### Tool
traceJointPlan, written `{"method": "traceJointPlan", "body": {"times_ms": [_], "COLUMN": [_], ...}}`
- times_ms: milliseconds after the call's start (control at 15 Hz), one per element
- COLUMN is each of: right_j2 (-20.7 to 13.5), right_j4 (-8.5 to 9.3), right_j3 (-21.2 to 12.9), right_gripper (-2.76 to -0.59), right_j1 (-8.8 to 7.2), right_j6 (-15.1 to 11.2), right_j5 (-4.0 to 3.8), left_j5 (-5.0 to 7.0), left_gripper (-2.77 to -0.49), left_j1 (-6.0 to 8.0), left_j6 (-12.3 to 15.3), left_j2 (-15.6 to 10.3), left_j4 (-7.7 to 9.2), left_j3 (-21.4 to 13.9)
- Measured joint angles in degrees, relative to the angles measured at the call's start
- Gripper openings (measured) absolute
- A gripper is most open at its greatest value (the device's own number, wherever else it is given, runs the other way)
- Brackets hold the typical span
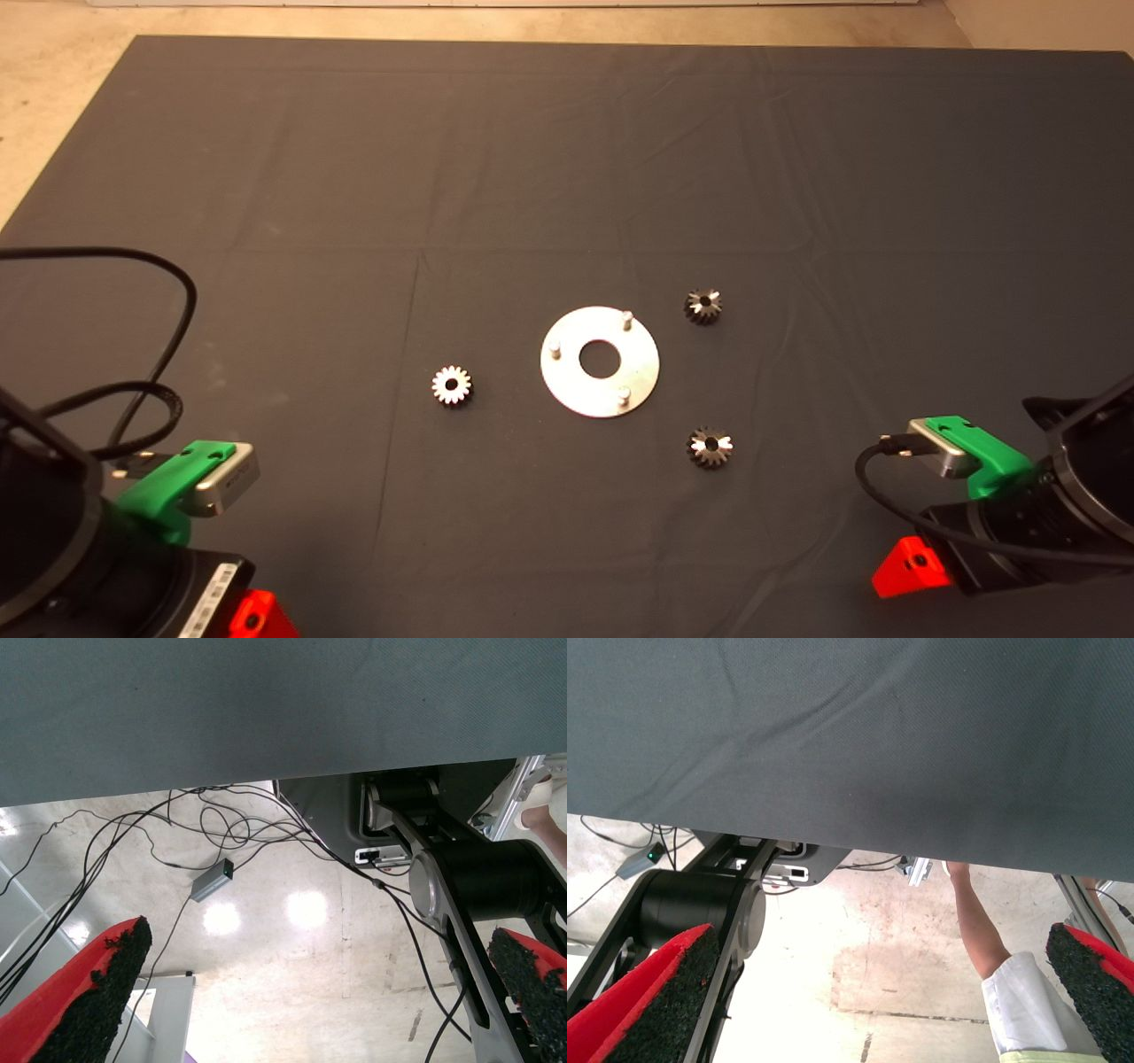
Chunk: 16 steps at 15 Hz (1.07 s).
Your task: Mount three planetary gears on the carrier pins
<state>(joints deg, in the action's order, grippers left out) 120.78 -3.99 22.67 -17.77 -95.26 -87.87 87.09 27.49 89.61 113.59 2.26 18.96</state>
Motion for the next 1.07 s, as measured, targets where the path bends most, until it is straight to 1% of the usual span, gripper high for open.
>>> {"method": "traceJointPlan", "body": {"times_ms": [200, 333, 400, 467, 533, 600, 667, 733, 867, 1000, 1067], "right_j2": [0.0, 0.0, -0.02, -0.04, -0.04, -0.04, -0.09, -0.21, -0.11, -0.06, -0.14], "right_j4": [0.0, 0.0, -0.01, -0.02, -0.02, -0.04, -0.11, -0.33, -0.55, -0.93, -1.01], "right_j3": [0.0, 0.0, 0.0, 0.06, 0.44, 0.91, 1.73, 4.13, 6.91, 10.0, 11.29], "right_gripper": [-0.6, -0.6, -0.6, -0.6, -0.6, -0.6, -0.6, -0.6, -0.6, -0.6, -0.6], "right_j1": [0.0, 0.0, 0.0, 0.0, 0.0, 0.0, 0.0, 0.0, -0.02, -0.02, -0.02], "right_j6": [0.0, 0.02, 0.06, 1.11, 2.65, 3.94, 5.17, 9.12, 14.16, 19.01, 20.44], "right_j5": [0.0, 0.02, 0.02, 0.02, 0.02, 0.06, 0.05, -0.05, 0.06, 0.17, 0.09], "left_j5": [0.04, 0.06, 0.06, 0.17, 0.39, 0.19, -0.01, 0.04, 0.38, 0.34, 0.05], "left_gripper": [-0.51, -0.51, -0.51, -0.51, -0.51, -0.51, -0.51, -0.51, -0.51, -0.51, -0.51], "left_j1": [0.01, 0.01, 0.01, 0.04, 0.04, 0.01, 0.04, 0.04, -0.01, -0.01, -0.01], "left_j6": [-0.11, -0.15, -0.26, -0.37, -0.41, -0.56, -0.59, -0.56, -0.52, -0.36, -0.34], "left_j2": [0.05, 0.81, 1.76, 3.13, 5.11, 6.63, 7.46, 8.31, 11.97, 16.26, 18.05], "left_j4": [-0.13, -0.13, -0.13, -0.66, -1.89, -3.29, -4.08, -5.05, -6.27, -7.31, -7.95], "left_j3": [0.0, 0.56, 2.32, 4.8, 7.06, 8.49, 10.03, 11.65, 15.4, 19.79, 21.81]}}
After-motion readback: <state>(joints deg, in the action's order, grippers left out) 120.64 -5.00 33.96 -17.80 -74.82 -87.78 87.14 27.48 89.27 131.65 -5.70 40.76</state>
